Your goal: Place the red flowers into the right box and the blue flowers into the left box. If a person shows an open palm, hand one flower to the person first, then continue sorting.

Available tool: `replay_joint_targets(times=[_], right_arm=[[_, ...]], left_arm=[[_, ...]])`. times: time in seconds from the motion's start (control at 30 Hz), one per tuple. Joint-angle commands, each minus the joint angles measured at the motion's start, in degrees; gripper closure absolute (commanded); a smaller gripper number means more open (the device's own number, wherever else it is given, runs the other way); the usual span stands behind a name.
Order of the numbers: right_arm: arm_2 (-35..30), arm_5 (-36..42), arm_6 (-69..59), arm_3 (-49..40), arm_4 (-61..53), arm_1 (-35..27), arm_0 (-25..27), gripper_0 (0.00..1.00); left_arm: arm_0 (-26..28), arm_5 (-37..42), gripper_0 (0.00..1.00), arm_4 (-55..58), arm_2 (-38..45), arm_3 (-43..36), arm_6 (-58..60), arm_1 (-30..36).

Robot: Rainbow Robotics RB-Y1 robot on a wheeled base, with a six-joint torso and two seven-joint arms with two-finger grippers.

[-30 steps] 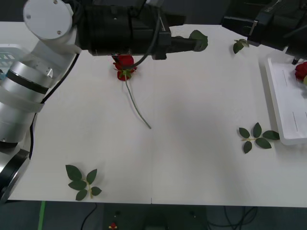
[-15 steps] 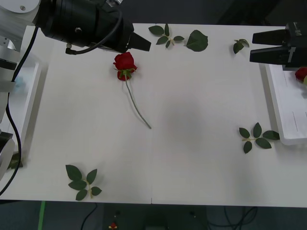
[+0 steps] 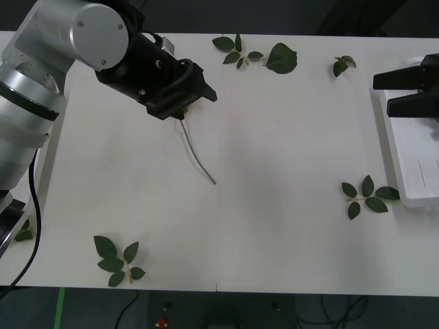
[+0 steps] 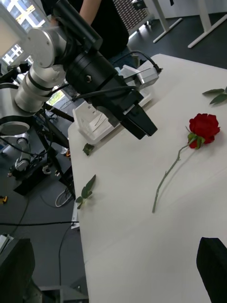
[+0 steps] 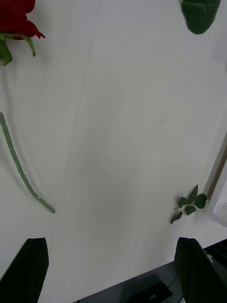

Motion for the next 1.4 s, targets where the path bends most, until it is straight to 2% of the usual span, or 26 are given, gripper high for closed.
replay_joint_targets(times=[0.03, 0.1, 0.13, 0.17, 0.43, 0.77, 1.23, 1.4], right_arm=[[-2.3, 2.2, 0.4, -1.6, -0.9, -3.5, 1.1, 0.0], [-2.9, 3.2, 0.4, -2.1, -0.9, -3.7, 1.6, 0.0], [-3.1, 3.2, 0.4, -2.4, -0.9, -3.7, 2.0, 0.0], [-4.0, 3.3, 0.4, -2.8, -0.9, -3.7, 2.8, 0.0], [-11.2, 1.3, 0.4, -6.4, -0.9, -2.4, 10.3, 0.0], [-11.2, 1.2, 0.4, -6.6, -0.9, -2.3, 10.4, 0.0], [-11.2, 1.2, 0.4, -6.6, -0.9, -2.3, 10.4, 0.0], [-11.2, 1.2, 0.4, -6.6, -0.9, -2.3, 10.4, 0.0]], left_arm=[[-3.4, -5.5, 0.23, 0.1, -3.2, 3.7, 3.1, 2.0], [-3.3, -10.3, 0.21, -0.4, -5.6, 7.3, 3.1, 2.0], [-3.4, -11.5, 0.14, -0.5, -6.0, 8.4, 2.9, 2.0], [-3.4, -13.5, 0.0, -0.7, -6.6, 10.6, 2.7, 2.0], [-3.7, -17.0, 0.0, -8.4, -7.0, 21.5, -3.2, 2.0], [-4.4, -17.8, 0.0, -9.6, -10.3, 23.6, -3.9, 2.0], [-8.5, -18.6, 0.0, -8.8, -18.4, 24.2, -1.8, -0.3], [-9.7, -22.0, 0.0, -8.6, -21.9, 28.0, -0.8, -2.7]])
